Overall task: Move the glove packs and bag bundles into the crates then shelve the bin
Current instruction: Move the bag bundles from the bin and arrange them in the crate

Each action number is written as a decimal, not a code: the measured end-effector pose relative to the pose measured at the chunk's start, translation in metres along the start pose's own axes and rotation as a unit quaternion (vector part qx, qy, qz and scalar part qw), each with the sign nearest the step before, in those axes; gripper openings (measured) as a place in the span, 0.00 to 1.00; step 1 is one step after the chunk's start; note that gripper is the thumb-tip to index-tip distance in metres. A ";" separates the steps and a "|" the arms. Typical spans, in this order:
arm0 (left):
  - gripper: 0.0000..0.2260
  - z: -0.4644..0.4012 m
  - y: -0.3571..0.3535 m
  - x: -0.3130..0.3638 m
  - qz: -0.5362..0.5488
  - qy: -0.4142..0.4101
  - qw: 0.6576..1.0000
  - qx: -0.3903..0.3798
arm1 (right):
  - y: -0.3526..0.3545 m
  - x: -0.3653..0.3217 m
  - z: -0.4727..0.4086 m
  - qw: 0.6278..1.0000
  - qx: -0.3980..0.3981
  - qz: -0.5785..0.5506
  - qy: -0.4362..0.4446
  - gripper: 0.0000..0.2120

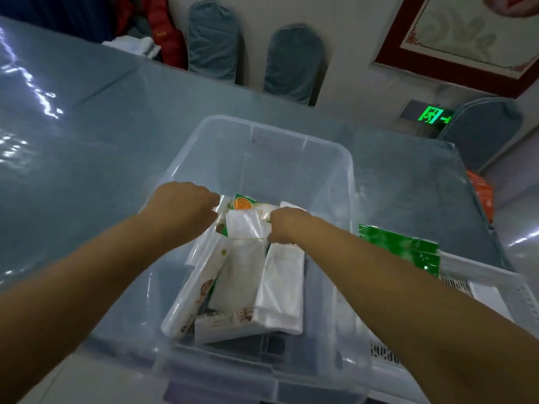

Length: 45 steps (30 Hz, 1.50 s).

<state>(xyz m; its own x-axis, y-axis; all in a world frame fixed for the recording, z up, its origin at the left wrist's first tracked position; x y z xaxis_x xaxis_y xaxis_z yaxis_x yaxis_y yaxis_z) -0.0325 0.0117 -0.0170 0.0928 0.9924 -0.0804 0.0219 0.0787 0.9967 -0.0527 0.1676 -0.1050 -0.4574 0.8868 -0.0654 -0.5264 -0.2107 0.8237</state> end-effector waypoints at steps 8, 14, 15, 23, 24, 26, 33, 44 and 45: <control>0.09 -0.006 -0.009 0.007 0.131 -0.037 0.991 0.006 | -0.057 -0.010 -0.004 0.995 -0.004 -0.041 -0.093 0.23; 0.09 -0.004 -0.012 -0.006 0.148 -0.021 0.989 -0.004 | -0.063 -0.020 -0.003 0.986 0.016 -0.093 -0.141 0.14; 0.09 -0.004 -0.013 -0.006 0.146 -0.023 0.989 -0.011 | -0.059 -0.018 0.000 0.987 0.007 -0.068 -0.144 0.15; 0.11 0.005 -0.011 0.013 0.131 -0.062 0.989 -0.032 | -0.033 0.009 0.029 0.982 -0.007 -0.004 -0.188 0.20; 0.11 0.007 -0.010 0.017 0.120 -0.074 0.989 -0.039 | -0.025 0.009 0.033 0.983 0.000 -0.029 -0.181 0.27; 0.12 0.010 -0.008 0.029 0.108 -0.101 0.987 -0.068 | 0.000 0.011 0.045 0.984 0.035 -0.032 -0.170 0.36; 0.17 0.013 -0.052 0.101 0.085 -0.138 0.956 -0.243 | 0.077 0.034 0.128 0.938 0.299 -0.031 -0.175 0.12; 0.31 0.025 -0.152 0.144 0.319 0.183 0.872 -0.325 | 0.042 0.057 0.162 0.771 0.580 -0.194 -0.177 0.17; 0.27 0.026 -0.156 0.144 0.372 0.207 0.839 -0.340 | 0.043 0.056 0.162 0.772 0.584 -0.185 -0.171 0.17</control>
<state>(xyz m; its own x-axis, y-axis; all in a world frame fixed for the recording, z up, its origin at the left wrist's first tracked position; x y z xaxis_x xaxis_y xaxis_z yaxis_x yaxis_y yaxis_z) 0.0036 0.1399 -0.1842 -0.5269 0.7273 0.4397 -0.4745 -0.6810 0.5577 0.0156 0.2748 0.0182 -0.1102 0.8959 -0.4304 0.5199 0.4210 0.7432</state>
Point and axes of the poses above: each hand's wrist, its own z-axis away from the middle knuckle, its own y-axis out of the back of the hand, x = y × z, the point moved 8 cm from there along -z, towards the middle knuckle, and after that the axes turned 15 degrees about y, right-handed, at the moved point
